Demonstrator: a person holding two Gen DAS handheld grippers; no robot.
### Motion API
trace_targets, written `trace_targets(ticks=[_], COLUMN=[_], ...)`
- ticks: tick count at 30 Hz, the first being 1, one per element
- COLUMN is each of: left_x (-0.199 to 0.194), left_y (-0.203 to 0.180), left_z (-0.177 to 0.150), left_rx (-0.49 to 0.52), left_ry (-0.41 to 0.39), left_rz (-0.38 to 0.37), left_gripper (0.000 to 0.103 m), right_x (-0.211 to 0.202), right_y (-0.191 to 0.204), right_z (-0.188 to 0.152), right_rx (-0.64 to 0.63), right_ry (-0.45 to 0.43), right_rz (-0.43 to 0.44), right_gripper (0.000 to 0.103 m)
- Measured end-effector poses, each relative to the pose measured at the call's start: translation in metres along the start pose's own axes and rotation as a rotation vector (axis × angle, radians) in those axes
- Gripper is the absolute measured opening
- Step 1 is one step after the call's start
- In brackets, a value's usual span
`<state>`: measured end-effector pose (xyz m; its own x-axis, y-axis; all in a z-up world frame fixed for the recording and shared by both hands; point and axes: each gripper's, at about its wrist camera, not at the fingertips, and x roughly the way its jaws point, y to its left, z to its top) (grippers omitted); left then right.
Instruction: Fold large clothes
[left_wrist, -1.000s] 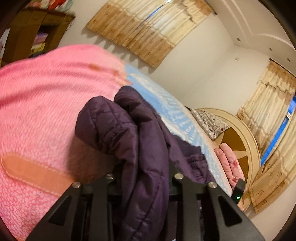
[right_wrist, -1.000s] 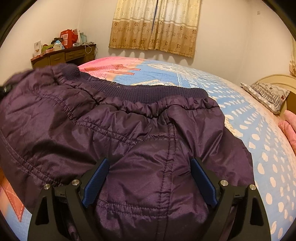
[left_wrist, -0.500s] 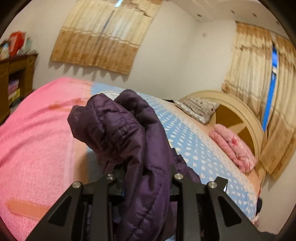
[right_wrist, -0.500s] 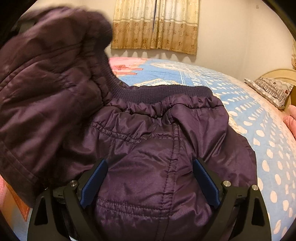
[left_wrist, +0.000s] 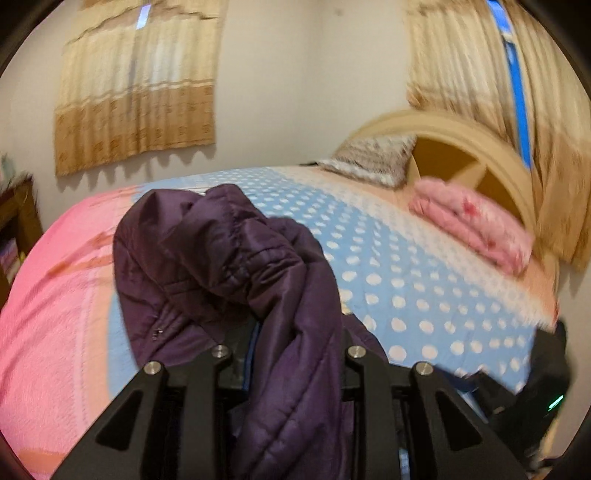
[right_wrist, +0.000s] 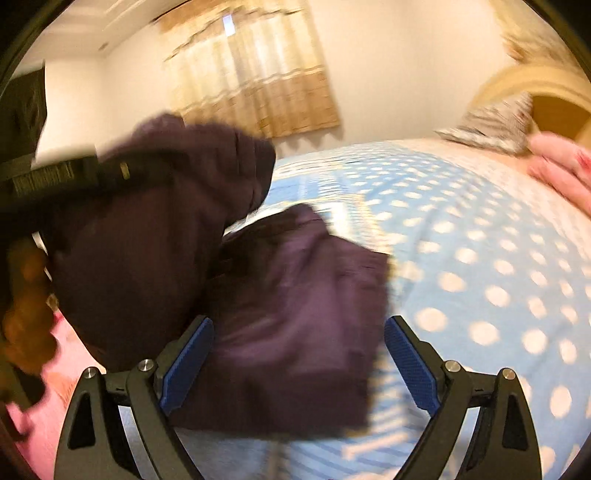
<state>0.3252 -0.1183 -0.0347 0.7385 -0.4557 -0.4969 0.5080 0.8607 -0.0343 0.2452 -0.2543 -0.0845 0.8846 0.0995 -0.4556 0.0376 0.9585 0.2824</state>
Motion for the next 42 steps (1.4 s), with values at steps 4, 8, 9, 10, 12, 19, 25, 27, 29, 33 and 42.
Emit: trace_targets(ticks=[4, 8, 9, 10, 12, 19, 25, 27, 29, 33, 42], left_x=[0.019, 0.023, 0.023, 0.023, 0.020, 0.007, 0.007, 0.001, -0.024, -0.073, -0.102], left_y=[-0.044, -0.071, -0.075, -0.080, -0.084, -0.086, -0.088, -0.088, -0.086, -0.078, 0.031], left_z=[-0.023, -0.041, -0.044, -0.051, -0.059, -0.063, -0.060, -0.058, -0.058, -0.061, -0.014], left_rx=[0.186, 0.345, 0.375, 0.428, 0.486, 0.539, 0.549, 0.540, 0.547, 0.533, 0.149], left_ry=[0.001, -0.032, -0.042, -0.057, -0.072, -0.105, -0.120, -0.122, -0.179, -0.241, -0.171], left_rz=[0.067, 0.138, 0.148, 0.170, 0.195, 0.203, 0.198, 0.181, 0.164, 0.117, 0.220], left_gripper=[0.029, 0.034, 0.036, 0.036, 0.037, 0.037, 0.045, 0.050, 0.051, 0.091, 0.093], right_x=[-0.011, -0.014, -0.014, -0.017, -0.018, 0.019, 0.088, 0.096, 0.101, 0.109, 0.106], right_y=[-0.055, -0.086, -0.089, -0.088, -0.079, -0.008, 0.030, 0.024, 0.014, -0.005, -0.020], right_z=[0.004, 0.021, 0.034, 0.039, 0.068, 0.141, 0.129, 0.122, 0.117, 0.103, 0.085], right_rx=[0.178, 0.238, 0.228, 0.219, 0.157, -0.101, -0.209, -0.203, -0.182, -0.125, -0.054], right_ry=[-0.038, -0.041, -0.043, -0.049, -0.040, 0.159, 0.418, 0.444, 0.447, 0.453, 0.406], right_rz=[-0.056, -0.067, -0.047, -0.034, 0.038, 0.237, 0.207, 0.181, 0.169, 0.164, 0.158], right_gripper=[0.094, 0.094, 0.094, 0.094, 0.094, 0.094, 0.041, 0.035, 0.034, 0.034, 0.035])
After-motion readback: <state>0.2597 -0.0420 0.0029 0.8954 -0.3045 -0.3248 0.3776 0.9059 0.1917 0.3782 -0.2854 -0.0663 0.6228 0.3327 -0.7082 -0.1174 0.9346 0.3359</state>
